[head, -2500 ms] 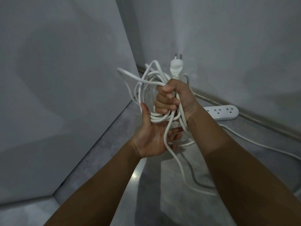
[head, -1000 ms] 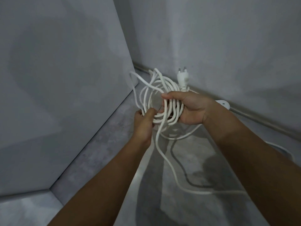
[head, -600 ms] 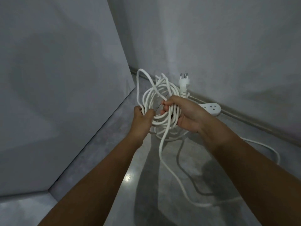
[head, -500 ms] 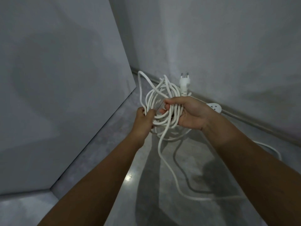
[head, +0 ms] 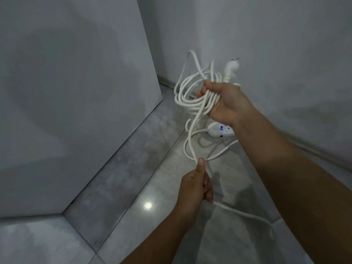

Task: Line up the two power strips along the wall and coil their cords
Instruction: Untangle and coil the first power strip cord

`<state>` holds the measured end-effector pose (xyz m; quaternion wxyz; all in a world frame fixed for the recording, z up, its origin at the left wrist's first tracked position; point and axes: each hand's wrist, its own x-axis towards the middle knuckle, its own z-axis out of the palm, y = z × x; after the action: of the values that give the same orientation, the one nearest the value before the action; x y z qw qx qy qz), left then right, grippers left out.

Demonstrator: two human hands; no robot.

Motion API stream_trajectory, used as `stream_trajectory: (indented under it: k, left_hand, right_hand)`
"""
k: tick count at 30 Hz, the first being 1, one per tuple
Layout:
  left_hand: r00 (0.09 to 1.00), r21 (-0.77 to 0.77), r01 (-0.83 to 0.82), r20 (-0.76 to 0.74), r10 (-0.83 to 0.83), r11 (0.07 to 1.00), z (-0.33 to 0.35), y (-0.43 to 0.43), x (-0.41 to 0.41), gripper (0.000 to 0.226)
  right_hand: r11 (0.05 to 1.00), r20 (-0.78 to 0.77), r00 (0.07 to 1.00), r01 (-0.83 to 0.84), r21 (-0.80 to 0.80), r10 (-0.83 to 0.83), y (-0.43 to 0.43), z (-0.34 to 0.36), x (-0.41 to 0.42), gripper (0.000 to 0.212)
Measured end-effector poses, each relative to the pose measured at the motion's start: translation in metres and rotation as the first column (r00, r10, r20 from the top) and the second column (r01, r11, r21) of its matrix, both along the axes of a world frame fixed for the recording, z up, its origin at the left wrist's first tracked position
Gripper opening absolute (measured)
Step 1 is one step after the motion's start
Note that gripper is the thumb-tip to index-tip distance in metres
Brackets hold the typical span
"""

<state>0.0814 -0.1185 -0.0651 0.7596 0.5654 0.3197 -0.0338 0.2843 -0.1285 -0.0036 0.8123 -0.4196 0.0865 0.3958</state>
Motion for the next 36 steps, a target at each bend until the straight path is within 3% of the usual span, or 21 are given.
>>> stream_trajectory:
  k: [3, 7, 9, 12, 16, 20, 22, 24, 26, 32, 36]
  left_hand:
    - [0.997, 0.011, 0.055, 0.061, -0.055, 0.998, -0.011, 0.000, -0.001, 0.059]
    - [0.992, 0.030, 0.111, 0.051, -0.112, 0.993, -0.016, 0.025, 0.012, 0.058]
    - [0.993, 0.178, 0.108, 0.029, -0.115, 0.978, -0.018, 0.055, 0.016, 0.058]
    - [0.992, 0.462, 0.126, -0.049, -0.117, 0.878, -0.015, 0.110, 0.023, 0.058]
    - [0.957, 0.498, 0.282, -0.202, -0.207, 0.820, -0.009, 0.159, 0.026, 0.067]
    - [0.897, 0.321, 0.431, -0.251, -0.363, 0.844, -0.011, 0.153, 0.010, 0.071]
    - [0.892, 0.056, 0.407, -0.239, -0.383, 0.912, -0.016, 0.142, -0.002, 0.068]
    - [0.887, -0.226, 0.355, -0.226, -0.403, 0.907, -0.026, 0.135, -0.012, 0.064]
    - [0.890, -0.376, 0.278, -0.247, -0.384, 0.884, -0.036, 0.134, -0.009, 0.059]
    - [0.913, -0.476, -0.136, -0.401, -0.077, 0.869, -0.040, 0.154, 0.056, 0.045]
    - [0.921, -0.448, -0.244, -0.384, 0.061, 0.860, -0.023, 0.159, 0.102, 0.043]
  right_hand:
    - [0.989, -0.051, 0.992, 0.121, 0.084, -0.117, -0.002, 0.021, 0.019, 0.020]
    - [0.980, -0.024, 0.988, 0.152, 0.131, -0.150, -0.011, 0.036, 0.029, 0.017]
    - [0.973, -0.022, 0.989, 0.149, 0.176, -0.147, -0.020, 0.041, 0.031, 0.015]
    - [0.990, 0.129, 0.989, 0.061, 0.127, -0.078, -0.034, 0.043, 0.028, 0.017]
    - [0.997, 0.235, 0.972, -0.007, 0.078, -0.012, -0.040, 0.046, 0.026, 0.016]
    - [0.999, 0.267, 0.963, 0.012, 0.050, -0.025, -0.041, 0.047, 0.028, 0.015]
    - [1.000, 0.301, 0.954, 0.004, 0.013, -0.007, -0.042, 0.043, 0.026, 0.015]
    - [1.000, 0.295, 0.955, -0.002, 0.023, -0.005, -0.043, 0.040, 0.024, 0.018]
    - [1.000, 0.301, 0.954, -0.010, 0.015, 0.005, -0.041, 0.036, 0.021, 0.018]
    - [0.978, 0.365, 0.908, -0.181, -0.101, 0.206, -0.043, 0.019, 0.009, 0.012]
    - [0.904, 0.448, 0.812, -0.214, -0.369, 0.375, -0.044, 0.013, -0.001, 0.015]
